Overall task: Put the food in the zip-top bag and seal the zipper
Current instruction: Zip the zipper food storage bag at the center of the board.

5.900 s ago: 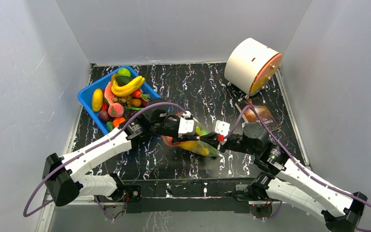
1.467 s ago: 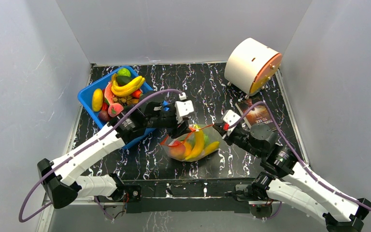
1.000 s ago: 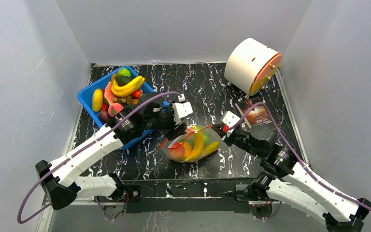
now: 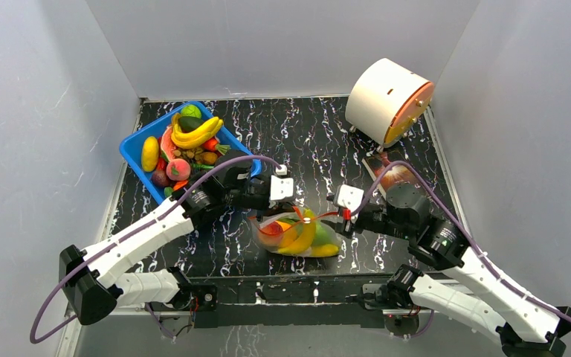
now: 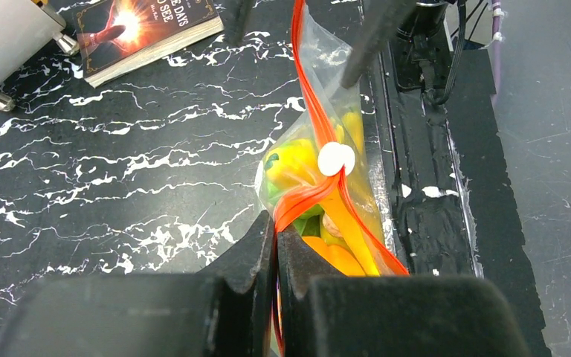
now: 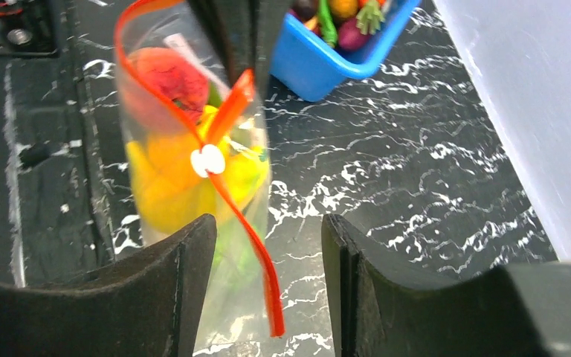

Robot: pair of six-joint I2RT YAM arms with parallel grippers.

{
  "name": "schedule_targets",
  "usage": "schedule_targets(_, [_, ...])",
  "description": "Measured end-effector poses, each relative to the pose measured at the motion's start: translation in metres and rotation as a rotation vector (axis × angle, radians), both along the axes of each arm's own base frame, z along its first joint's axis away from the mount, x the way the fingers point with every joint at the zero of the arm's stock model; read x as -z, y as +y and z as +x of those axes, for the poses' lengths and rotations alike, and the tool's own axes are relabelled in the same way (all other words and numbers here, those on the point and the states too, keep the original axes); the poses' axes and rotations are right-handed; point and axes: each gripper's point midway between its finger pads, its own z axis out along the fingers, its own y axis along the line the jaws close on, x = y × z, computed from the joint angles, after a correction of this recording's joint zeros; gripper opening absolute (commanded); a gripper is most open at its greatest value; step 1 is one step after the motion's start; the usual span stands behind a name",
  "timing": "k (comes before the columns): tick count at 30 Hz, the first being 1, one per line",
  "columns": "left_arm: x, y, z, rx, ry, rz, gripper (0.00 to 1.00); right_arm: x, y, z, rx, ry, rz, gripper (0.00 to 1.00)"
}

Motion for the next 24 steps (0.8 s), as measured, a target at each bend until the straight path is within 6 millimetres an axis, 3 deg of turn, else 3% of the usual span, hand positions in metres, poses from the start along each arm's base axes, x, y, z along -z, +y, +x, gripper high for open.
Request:
schedule_targets(6, [-0.002,-0.001,0.001,-0.002,-0.002,-0.003,0.0,0.016,0.01,-0.018,-0.149,0.029,-0.06,0.51])
schedule_targets(12, [-0.001,-0.003,0.002,0.0,0.004,0.001,0.0,0.026,0.017,-0.018,-0.18,0.049,-0.08,0.39])
schedule_targets(14, [-0.001,-0.003,0.003,-0.002,0.007,0.0,0.0,0.031,0.019,-0.015,-0.18,0.049,-0.087,0.28])
schedule_targets(16, [-0.001,-0.003,0.002,-0.005,0.015,-0.003,0.0,0.031,0.02,-0.013,-0.175,0.04,-0.088,0.03])
schedule_targets(21, [-0.004,-0.003,0.002,-0.012,0.035,-0.014,0.01,0.03,0.02,-0.007,-0.155,0.024,-0.089,0.0])
schedule_targets(24, [-0.005,-0.002,0.005,-0.038,0.037,-0.013,0.35,0.028,0.02,-0.005,-0.144,0.017,-0.086,0.0])
